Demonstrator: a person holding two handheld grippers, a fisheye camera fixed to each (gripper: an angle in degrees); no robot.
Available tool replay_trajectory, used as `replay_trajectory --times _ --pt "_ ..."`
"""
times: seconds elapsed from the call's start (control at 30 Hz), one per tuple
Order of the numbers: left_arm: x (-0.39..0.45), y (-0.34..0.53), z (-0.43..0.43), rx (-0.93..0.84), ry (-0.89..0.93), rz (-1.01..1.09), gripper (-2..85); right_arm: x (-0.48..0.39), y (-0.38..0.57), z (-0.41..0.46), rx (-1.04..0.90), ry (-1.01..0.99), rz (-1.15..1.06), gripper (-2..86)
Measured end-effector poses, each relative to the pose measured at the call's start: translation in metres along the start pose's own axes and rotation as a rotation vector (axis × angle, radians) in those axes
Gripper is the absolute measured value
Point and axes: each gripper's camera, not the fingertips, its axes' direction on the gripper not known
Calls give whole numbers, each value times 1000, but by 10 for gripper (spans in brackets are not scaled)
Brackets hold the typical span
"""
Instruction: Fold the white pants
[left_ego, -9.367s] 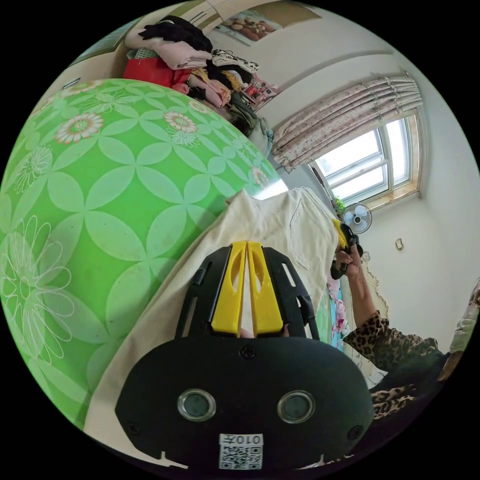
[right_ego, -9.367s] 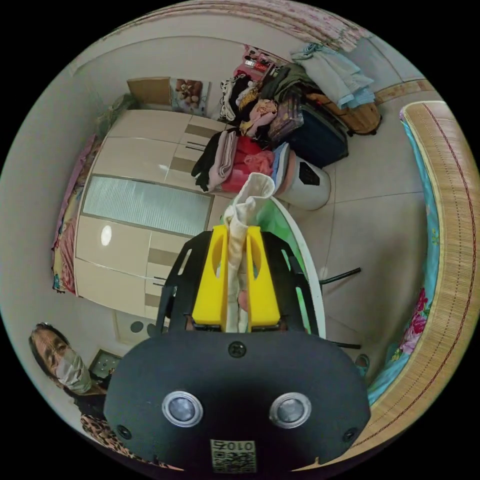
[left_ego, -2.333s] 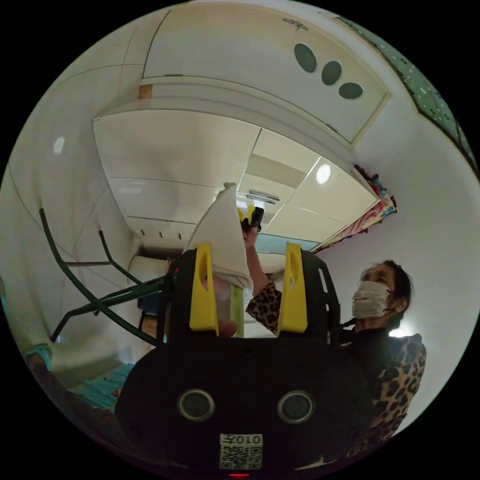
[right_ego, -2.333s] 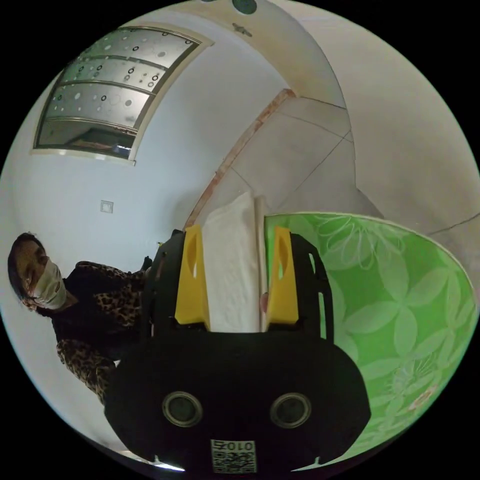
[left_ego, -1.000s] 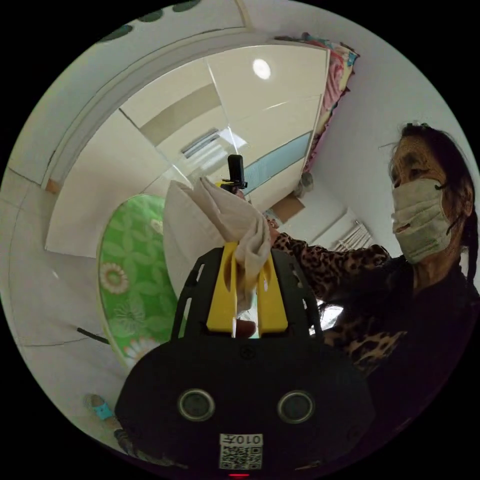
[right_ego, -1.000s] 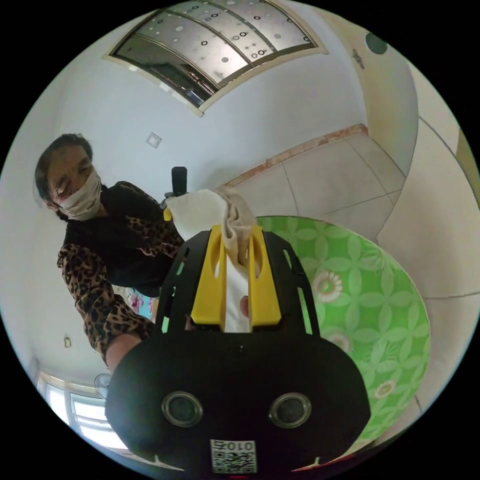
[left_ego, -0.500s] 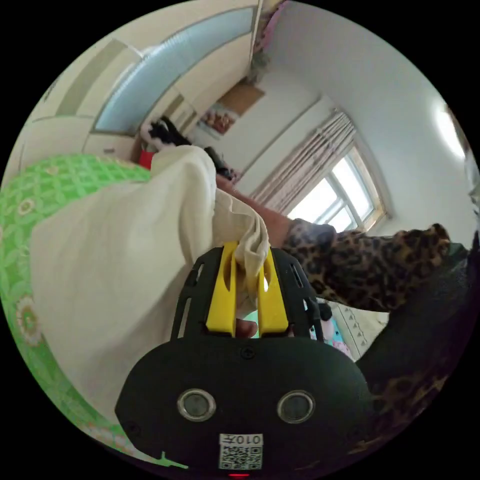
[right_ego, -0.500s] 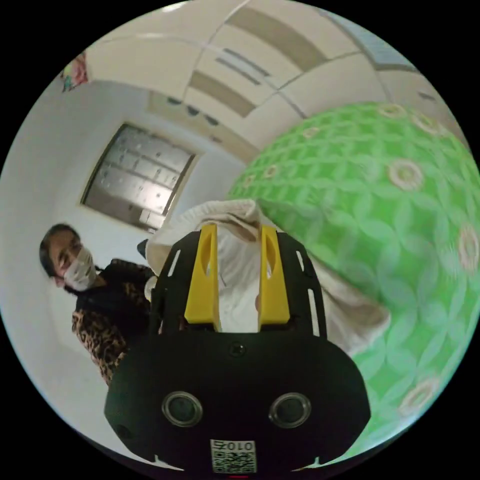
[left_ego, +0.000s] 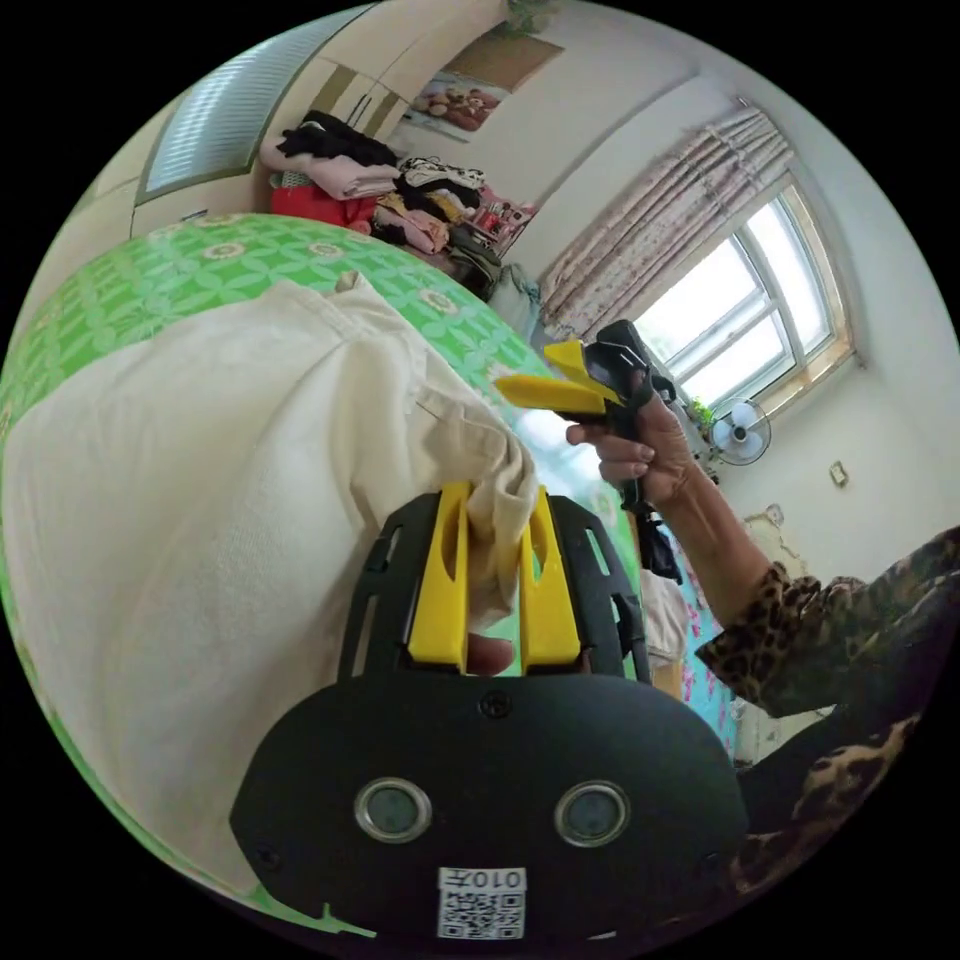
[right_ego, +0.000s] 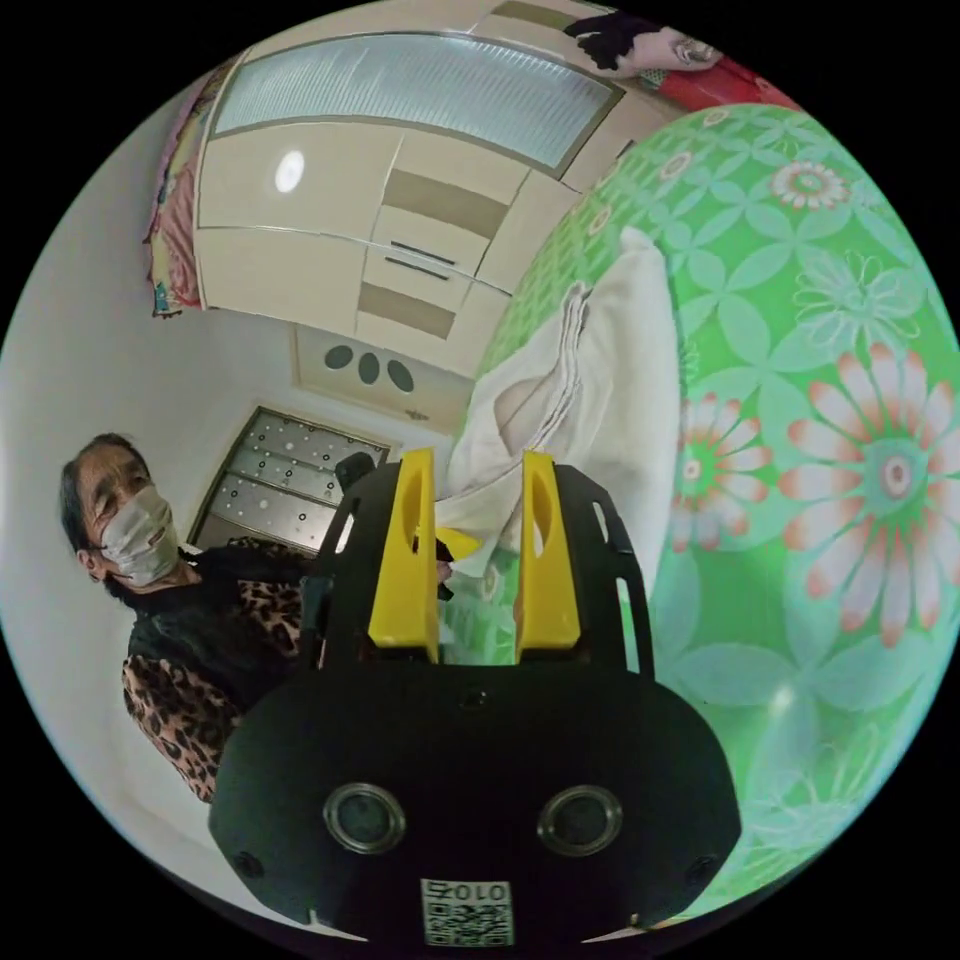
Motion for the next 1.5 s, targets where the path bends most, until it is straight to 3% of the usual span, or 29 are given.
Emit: replay_trajectory --times 0.17,0.3,0.5,0.67,0.77,0.87,1.03,1.13,1.27,1.4,1.5 --pt "19 9 -60 71 -85 103 17 35 62 71 47 90 52 148" --pt "13 25 -73 27 58 68 11 52 105 119 175 78 56 161" --pt "0 11 -88 -22 144 37 2 36 117 178 295 483 85 178" --pt "-17 -72 -147 26 42 228 0 17 121 254 207 664 13 170" --pt "-41 -122 -160 0 -8 253 -1 11 120 312 134 886 -41 139" --pt "-59 -151 -161 -11 5 191 -1 24 119 355 28 1003 18 46" --pt "-59 -187 -160 -26 -72 242 -2 -1 157 363 214 868 -59 35" --pt "-65 -206 -140 -84 -75 230 -2 56 154 380 146 856 141 37" --pt "-67 -231 -117 -175 -155 253 -1 73 166 385 219 750 190 50" --pt "-67 -251 -115 -201 -177 278 -1 81 175 370 331 694 244 158" --pt "-68 -265 -121 -174 -134 266 -1 99 154 379 296 592 239 201"
